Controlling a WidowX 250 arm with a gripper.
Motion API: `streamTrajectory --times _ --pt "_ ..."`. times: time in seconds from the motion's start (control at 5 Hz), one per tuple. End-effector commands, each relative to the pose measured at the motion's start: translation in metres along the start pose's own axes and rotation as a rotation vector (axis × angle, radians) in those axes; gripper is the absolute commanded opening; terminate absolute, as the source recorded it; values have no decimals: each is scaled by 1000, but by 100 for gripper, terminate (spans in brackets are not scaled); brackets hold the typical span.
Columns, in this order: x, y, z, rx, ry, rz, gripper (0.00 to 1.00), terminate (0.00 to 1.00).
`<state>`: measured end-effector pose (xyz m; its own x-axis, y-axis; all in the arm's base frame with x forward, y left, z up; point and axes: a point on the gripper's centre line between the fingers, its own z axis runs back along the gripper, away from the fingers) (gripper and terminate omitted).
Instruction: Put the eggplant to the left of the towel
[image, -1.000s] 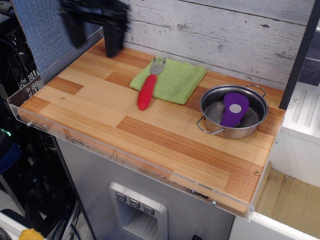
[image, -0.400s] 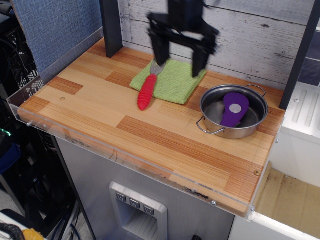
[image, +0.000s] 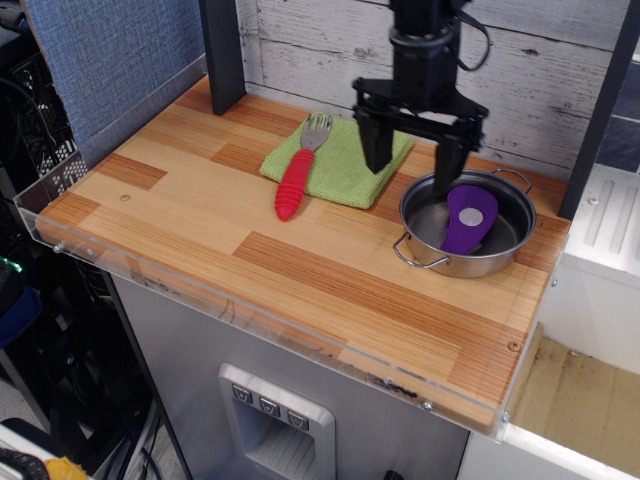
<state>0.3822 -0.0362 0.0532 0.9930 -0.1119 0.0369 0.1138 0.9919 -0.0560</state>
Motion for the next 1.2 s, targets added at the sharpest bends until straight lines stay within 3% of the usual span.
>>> streamTrajectory --times 0.0,0.2,0.4,1.0 --pt "8 -33 9 49 -39 -71 100 0" --pt "8 -45 16 67 -62 -102 100 0" --pt "8 -52 5 73 -39 -123 100 0" --pt "8 -52 -44 94 92 -131 100 0"
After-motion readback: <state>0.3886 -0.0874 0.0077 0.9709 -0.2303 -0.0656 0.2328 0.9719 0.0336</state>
